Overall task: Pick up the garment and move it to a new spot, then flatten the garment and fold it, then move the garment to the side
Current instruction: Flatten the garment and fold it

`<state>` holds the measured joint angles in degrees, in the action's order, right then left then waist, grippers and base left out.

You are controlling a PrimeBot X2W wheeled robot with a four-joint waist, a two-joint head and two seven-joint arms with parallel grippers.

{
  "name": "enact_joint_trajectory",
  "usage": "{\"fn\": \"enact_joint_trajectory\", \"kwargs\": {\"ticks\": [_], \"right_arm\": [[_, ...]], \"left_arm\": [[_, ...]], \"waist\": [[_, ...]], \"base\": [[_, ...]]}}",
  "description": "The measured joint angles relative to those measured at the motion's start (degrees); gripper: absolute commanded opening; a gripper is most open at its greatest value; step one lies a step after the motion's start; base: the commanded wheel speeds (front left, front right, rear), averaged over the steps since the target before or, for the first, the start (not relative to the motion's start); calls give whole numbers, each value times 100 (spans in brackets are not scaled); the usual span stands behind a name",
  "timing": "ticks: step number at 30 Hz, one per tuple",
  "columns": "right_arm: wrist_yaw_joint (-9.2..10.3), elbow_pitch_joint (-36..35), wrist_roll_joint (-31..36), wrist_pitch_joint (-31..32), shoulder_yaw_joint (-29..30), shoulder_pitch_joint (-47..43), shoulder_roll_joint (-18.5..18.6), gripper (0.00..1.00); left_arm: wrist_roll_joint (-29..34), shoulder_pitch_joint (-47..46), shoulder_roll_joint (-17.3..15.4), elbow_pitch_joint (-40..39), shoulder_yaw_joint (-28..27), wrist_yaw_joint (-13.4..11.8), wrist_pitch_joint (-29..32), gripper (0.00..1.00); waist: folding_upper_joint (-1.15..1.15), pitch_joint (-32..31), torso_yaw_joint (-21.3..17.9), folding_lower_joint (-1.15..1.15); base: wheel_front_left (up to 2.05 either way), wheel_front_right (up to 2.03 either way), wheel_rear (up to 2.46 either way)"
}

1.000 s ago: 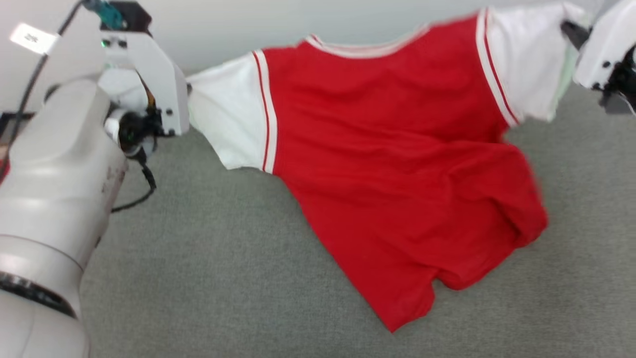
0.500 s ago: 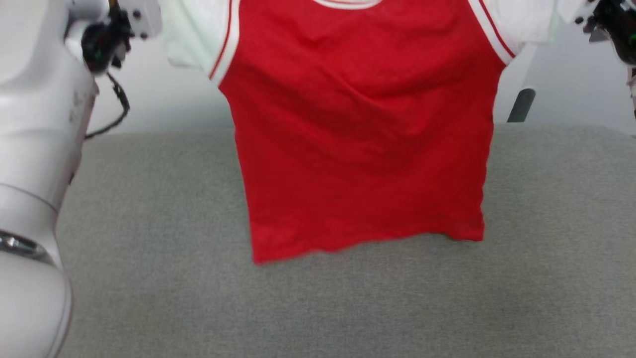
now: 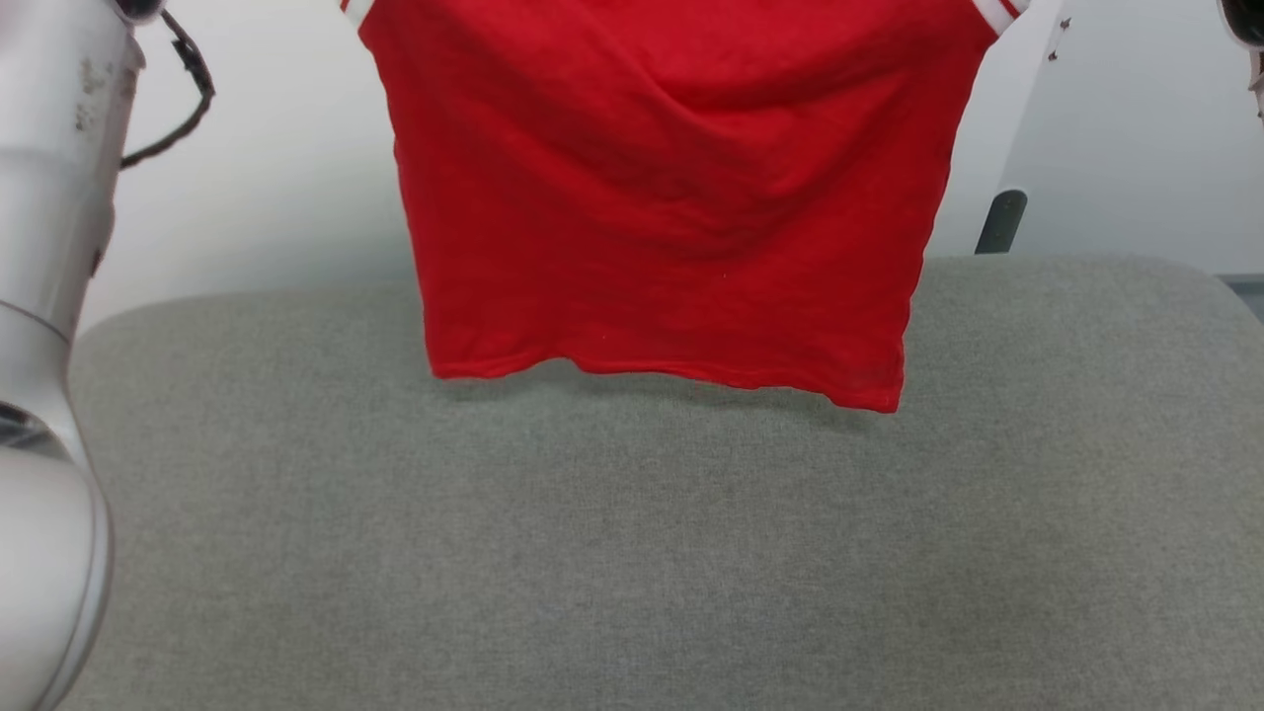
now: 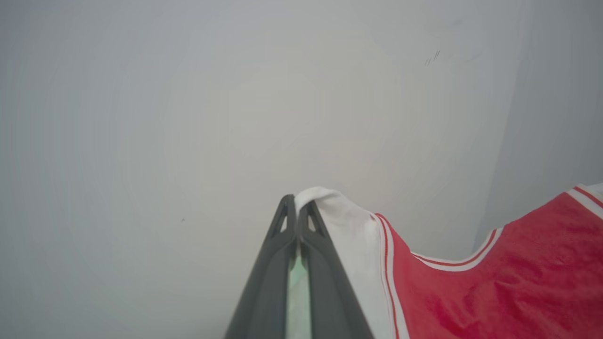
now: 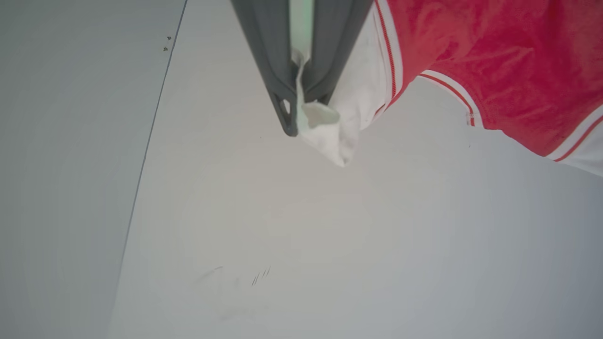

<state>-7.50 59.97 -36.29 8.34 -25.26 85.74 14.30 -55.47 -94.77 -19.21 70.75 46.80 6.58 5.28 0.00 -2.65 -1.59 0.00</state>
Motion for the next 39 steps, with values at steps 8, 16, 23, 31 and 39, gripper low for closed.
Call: {"fn": "enact_joint_trajectory", "kwargs": {"ticks": [8, 16, 23, 31, 39], "right_arm": [[-1, 121, -121, -460, -193, 455, 140, 0], [-1, 476, 579, -1905, -300, 1372, 386, 0], [-1, 541, 1501, -2325, 0, 2358, 775, 0], [-1, -681, 2885, -2346, 1383, 2211, 822, 0], [-1, -905, 3513, -2346, 2015, 1588, 313, 0]], "left_arm": [[112, -523, -26, 33, 54, 12, -293, 0], [303, -1587, 48, -53, 26, -249, -1050, 0], [305, -2477, 315, -147, -87, -246, -1514, 0], [190, -2898, 357, -313, -490, -197, -2004, 0], [463, -2362, 231, -645, -814, -159, -2039, 0]], "waist": [[0, 437, -37, 0], [0, 1400, -53, 0], [0, 2459, -3, 0], [0, 3720, 127, 0], [0, 4708, 262, 0]], "base": [[0, 0, 0], [0, 0, 0], [0, 0, 0], [0, 0, 0], [0, 0, 0]]}}
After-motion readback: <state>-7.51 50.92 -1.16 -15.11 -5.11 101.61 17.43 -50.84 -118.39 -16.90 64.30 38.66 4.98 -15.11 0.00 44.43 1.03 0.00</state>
